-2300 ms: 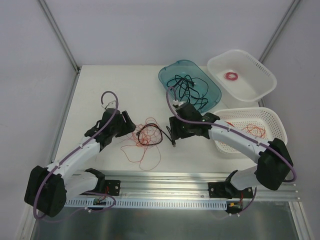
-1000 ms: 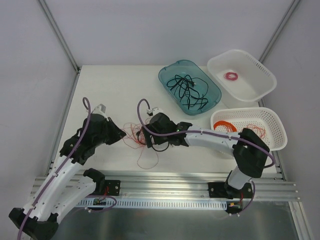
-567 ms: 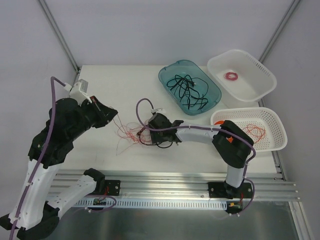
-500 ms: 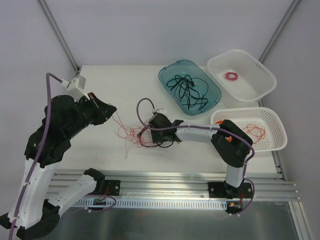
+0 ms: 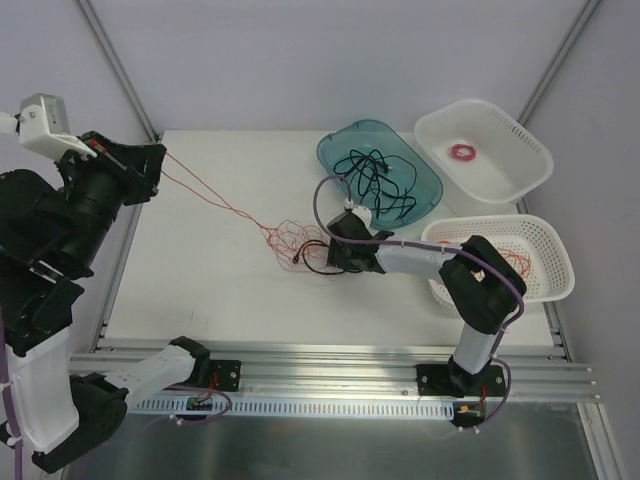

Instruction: Untangle the cables

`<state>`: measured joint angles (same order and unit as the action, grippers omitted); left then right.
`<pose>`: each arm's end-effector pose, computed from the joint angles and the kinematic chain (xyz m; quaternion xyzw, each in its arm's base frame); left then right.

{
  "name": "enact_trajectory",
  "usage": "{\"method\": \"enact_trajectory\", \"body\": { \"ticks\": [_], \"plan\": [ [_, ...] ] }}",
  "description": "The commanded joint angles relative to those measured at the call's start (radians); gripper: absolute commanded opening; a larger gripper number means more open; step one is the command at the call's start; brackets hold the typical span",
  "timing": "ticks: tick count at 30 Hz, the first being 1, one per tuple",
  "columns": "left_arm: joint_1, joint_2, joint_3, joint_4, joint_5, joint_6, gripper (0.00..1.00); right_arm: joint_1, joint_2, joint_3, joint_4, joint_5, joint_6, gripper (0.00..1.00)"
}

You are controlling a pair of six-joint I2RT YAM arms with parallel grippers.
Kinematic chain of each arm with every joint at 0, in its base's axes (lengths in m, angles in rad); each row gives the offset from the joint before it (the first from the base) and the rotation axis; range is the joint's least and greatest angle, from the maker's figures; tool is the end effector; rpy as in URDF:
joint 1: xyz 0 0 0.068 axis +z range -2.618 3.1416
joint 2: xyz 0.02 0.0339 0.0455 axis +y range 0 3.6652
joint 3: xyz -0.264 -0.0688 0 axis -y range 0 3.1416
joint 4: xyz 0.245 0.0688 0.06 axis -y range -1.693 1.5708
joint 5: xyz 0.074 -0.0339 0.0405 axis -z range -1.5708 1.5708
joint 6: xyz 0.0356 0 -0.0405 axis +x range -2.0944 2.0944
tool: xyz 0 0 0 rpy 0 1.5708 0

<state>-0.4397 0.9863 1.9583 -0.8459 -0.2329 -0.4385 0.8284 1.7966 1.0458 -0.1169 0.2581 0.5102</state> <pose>0.0674 -0.0226 0.5835 -0.0868 0.6567 -0.2473 0.7071 0.2563 0.2660 0.1648 -0.1037 0.9263 0.1171 0.3428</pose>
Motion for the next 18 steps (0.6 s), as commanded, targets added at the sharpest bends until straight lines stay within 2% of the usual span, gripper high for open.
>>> {"method": "enact_trajectory", "body": {
  "ticks": [1,4,9,13,14,15,16,17,18],
  "plan": [
    [-0.008,0.057,0.098,0.022,-0.207,0.134,0.00,-0.052,-0.008,-0.088,-0.119,0.015,0.044,0.51],
    [-0.008,0.071,0.131,0.022,-0.368,0.208,0.00,-0.083,-0.034,-0.122,-0.113,0.004,0.045,0.51],
    [-0.008,0.086,0.131,0.041,-0.543,0.322,0.00,-0.101,-0.052,-0.139,-0.109,0.003,0.040,0.51],
    [-0.008,0.097,0.128,0.086,-0.712,0.476,0.00,-0.121,-0.054,-0.148,-0.113,0.000,0.045,0.51],
    [-0.007,0.095,0.111,0.152,-0.753,0.524,0.00,-0.126,-0.055,-0.150,-0.116,-0.003,0.045,0.51],
    [-0.005,0.091,0.047,0.207,-0.852,0.576,0.00,-0.135,-0.062,-0.161,-0.115,-0.010,0.048,0.51],
    [0.002,0.071,0.000,0.270,-0.890,0.710,0.00,-0.138,-0.069,-0.167,-0.110,-0.011,0.050,0.51],
    [0.010,0.058,-0.051,0.421,-0.919,0.774,0.00,-0.144,-0.077,-0.171,-0.109,-0.013,0.048,0.51],
    [0.019,0.045,-0.138,0.470,-0.942,0.817,0.00,-0.152,-0.095,-0.185,-0.110,-0.016,0.047,0.51]
  ]
}}
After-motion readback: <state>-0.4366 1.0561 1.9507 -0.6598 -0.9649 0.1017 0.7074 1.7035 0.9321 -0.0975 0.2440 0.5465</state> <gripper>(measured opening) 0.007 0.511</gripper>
